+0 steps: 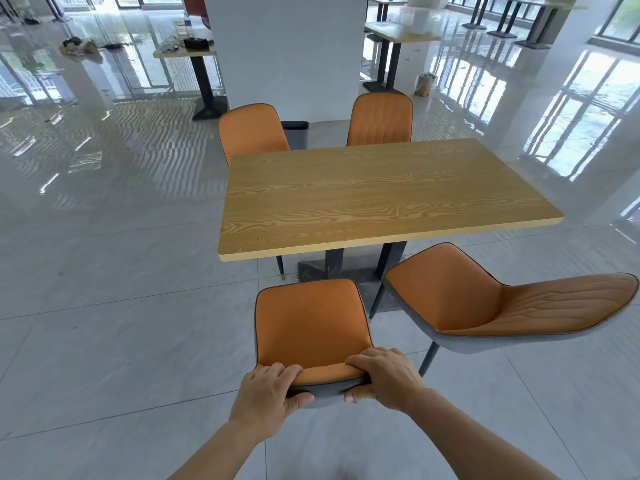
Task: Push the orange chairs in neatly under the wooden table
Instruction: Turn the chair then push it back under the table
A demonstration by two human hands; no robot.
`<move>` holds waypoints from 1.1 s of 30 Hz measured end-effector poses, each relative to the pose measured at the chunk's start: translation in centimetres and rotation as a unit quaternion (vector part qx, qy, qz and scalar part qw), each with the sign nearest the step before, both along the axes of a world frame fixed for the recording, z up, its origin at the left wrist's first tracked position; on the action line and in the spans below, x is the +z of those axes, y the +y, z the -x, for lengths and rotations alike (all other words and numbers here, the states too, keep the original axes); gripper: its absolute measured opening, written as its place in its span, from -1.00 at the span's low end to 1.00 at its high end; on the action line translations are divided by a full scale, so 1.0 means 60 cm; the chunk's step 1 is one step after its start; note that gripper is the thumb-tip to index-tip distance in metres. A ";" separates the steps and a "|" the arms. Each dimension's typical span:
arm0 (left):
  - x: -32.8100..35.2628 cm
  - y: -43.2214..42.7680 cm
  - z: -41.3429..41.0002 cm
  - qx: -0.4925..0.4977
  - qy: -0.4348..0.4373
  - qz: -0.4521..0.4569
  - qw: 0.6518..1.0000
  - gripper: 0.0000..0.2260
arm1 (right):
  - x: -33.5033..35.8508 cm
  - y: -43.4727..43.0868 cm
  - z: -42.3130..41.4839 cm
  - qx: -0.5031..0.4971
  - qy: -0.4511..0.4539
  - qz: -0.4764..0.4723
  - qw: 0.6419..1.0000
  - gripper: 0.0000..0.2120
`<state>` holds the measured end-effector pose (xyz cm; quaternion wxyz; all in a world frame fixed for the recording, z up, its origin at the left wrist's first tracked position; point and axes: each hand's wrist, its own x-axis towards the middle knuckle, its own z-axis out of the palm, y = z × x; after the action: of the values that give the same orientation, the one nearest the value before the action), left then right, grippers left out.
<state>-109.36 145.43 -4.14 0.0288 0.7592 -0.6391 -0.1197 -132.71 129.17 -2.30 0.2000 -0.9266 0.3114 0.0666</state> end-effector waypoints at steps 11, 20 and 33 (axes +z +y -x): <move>0.022 -0.002 0.012 0.043 0.033 -0.036 0.998 -0.33 | 0.012 -0.003 -0.002 0.008 0.026 -0.018 0.999 -0.04; 0.046 -0.011 0.041 0.093 0.006 -0.003 0.996 -0.32 | 0.034 0.018 -0.013 -0.076 0.007 -0.021 0.997 -0.50; 0.120 -0.037 0.084 -0.016 -0.029 0.019 0.999 -0.51 | 0.102 0.085 0.012 -0.223 -0.094 0.076 0.967 -0.68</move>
<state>-114.42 143.21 3.03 0.0224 0.7511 -0.6542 -0.0857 -133.44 134.27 3.82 0.1672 -0.8483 0.4942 -0.0908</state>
